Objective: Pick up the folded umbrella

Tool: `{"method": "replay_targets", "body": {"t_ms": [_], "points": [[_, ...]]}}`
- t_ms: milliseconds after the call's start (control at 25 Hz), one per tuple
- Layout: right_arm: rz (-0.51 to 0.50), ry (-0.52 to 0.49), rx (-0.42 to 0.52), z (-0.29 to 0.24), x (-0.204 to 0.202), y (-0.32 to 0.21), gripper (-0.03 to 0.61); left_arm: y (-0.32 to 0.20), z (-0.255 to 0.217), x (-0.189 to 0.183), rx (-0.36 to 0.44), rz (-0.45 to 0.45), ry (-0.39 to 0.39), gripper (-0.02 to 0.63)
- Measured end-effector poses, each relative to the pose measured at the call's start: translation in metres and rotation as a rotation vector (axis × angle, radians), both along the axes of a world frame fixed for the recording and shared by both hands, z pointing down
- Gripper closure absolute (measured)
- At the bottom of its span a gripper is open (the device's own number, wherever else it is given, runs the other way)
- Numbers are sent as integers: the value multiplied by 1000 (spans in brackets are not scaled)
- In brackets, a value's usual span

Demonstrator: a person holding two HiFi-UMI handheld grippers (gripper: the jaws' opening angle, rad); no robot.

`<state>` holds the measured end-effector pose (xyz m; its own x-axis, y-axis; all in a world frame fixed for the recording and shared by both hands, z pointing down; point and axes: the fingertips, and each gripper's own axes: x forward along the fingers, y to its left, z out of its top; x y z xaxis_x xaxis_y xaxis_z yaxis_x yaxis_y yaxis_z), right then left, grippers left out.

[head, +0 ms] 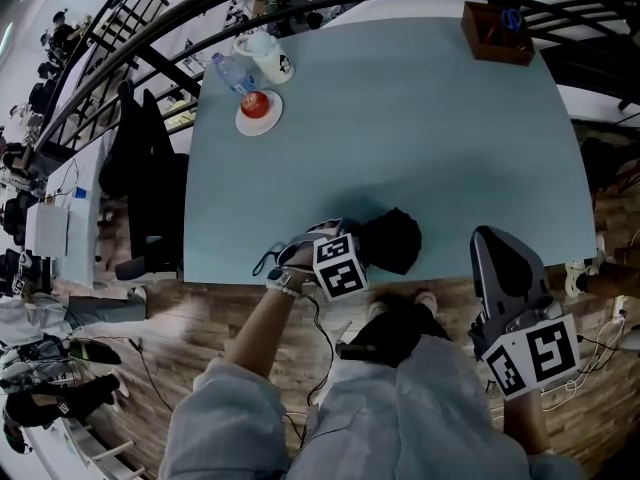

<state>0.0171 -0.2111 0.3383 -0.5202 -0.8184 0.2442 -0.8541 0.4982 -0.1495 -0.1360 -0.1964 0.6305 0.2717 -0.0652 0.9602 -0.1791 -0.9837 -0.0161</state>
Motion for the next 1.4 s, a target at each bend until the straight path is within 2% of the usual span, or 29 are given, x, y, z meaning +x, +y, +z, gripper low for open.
{"method": "replay_targets", "body": {"t_ms": [240,560,680,880,1040,1160,1400], "points": [[-16,-11,-10,1,5,-8,578,3,16,1,-57,-9,-37,345],[-25,-18,-11,3,17,-11,578,0,33,3,-74,1,-115,330],[-29,-22,-4,2,20,-9,578,0,36,4,-96,-1,-120,325],[-39,-26,-1,1,26,-3,578,2,34,3,-41,36,-106,327],[-49,-18,10,-3,34,-1,578,2,30,5,-14,19,-106,328],[-57,-16,19,-6,37,-1,578,1,19,9,9,-27,-64,327],[-82,-17,39,-11,41,3,579,-9,-28,22,95,-187,97,327]]}}
